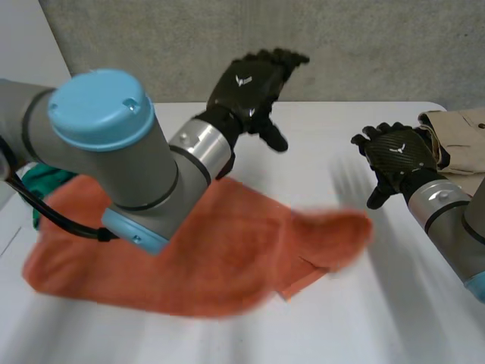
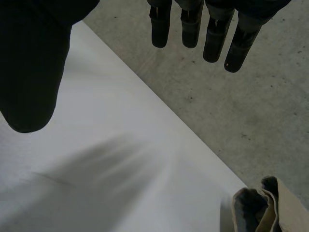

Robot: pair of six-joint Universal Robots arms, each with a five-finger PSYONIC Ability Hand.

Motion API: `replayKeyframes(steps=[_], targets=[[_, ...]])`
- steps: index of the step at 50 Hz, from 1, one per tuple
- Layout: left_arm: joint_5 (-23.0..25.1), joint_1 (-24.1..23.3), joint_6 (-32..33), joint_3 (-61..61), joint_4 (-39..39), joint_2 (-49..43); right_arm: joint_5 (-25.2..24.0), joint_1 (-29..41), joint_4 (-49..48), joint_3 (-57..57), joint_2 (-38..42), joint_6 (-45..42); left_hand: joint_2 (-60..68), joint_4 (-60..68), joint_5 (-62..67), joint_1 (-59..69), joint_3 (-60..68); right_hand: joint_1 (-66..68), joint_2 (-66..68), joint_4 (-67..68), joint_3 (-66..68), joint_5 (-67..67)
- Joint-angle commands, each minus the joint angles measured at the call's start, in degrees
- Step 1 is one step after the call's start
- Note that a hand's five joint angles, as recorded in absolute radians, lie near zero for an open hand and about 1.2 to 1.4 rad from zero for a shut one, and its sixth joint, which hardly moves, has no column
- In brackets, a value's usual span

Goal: Fold the laundry.

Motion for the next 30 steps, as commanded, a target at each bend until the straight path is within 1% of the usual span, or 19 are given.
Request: replayKeyframes(steps=[1,5,8,10,14,17,20,22,30], targets=[[-0.9,2.6,3.2,-7.1,-1.8,6.9,-0.5,-0.6,0.5,-0.3,-0.5,0.0,-0.6,-0.4,-0.8,0.8,-1.0,-1.7,-2.7,-3.4,-2.3,-3.3],[-1.1,6.3,3.4,-13.8,-2.7,13.8,-0.5,-0.3,1.5,-0.1,-1.4,-0.2,-0.1,0.1,-0.3,1.3,-0.5,-1.7,-2.7,-3.4,-2.3,-3.3],[-1.6,8.3,4.3,-18.2,-3.3,17.8,-0.6,-0.1,4.7,0.0,-2.6,-0.3,0.2,0.4,0.0,1.6,-0.2,-1.7,-2.7,-3.4,-2.3,-3.3],[-2.4,9.2,5.7,-20.5,-3.8,19.1,-0.6,0.4,8.8,-0.2,-3.2,-0.5,0.2,0.4,0.0,1.6,-0.2,-1.7,-2.7,-3.4,-2.3,-3.3],[-4.7,11.9,12.5,-26.1,-6.6,20.9,-2.8,1.1,16.4,-0.5,-4.1,-0.9,0.4,0.6,0.2,1.8,0.0,-1.7,-2.7,-3.4,-2.3,-3.3],[-6.8,13.9,18.8,-30.7,-8.5,21.6,-4.9,2.2,19.4,-0.6,-3.8,-2.4,1.2,1.4,1.0,2.6,0.8,-1.7,-2.7,-3.4,-2.3,-3.3],[-8.3,15.5,23.1,-35.2,-9.2,22.3,-5.6,2.8,19.2,-0.6,-3.0,-4.3,1.7,1.9,1.5,3.1,1.3,-1.7,-2.7,-3.4,-2.3,-3.3],[-8.9,15.7,24.2,-37.4,-9.3,23.2,-5.6,2.9,18.3,-1.0,-1.6,-6.2,3.2,3.4,3.0,4.6,2.8,-1.7,-2.7,-3.4,-2.3,-3.3],[-9.6,15.8,24.4,-45.8,-9.4,27.4,-5.2,4.0,13.7,-7.8,6.4,-8.0,6.4,6.6,6.2,7.8,6.0,-1.7,-2.7,-3.4,-2.3,-3.3]])
